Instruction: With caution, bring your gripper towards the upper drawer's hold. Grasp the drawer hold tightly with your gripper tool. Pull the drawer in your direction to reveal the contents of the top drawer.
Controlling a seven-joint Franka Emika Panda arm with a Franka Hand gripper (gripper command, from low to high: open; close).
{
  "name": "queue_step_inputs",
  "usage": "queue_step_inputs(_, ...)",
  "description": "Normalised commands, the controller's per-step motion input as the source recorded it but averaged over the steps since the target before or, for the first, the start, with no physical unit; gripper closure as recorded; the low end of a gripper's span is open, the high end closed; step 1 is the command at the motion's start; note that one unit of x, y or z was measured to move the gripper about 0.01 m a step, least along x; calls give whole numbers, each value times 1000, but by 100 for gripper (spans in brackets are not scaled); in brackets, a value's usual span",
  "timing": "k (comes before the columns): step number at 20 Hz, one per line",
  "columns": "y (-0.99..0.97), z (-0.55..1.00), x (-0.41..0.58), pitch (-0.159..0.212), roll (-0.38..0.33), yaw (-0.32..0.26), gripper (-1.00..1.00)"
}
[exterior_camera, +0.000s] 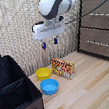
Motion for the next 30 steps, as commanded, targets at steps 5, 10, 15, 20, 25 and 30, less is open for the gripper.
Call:
queue_step_inputs(5, 0, 218, 63, 0, -331, 31, -100)
queue_step_inputs(10, 0, 227, 67, 1, -353, 32, -100)
queue_step_inputs(15, 19, 218, 62, 18, -359, 44, -100)
queue_step_inputs(20, 49, 211, 53, 26, -359, 72, -100)
queue_step_inputs(25, 84, 177, 25, 43, -360, 87, -100)
queue_step_inputs(30, 114, 107, 3, 78, -364, 95, -100)
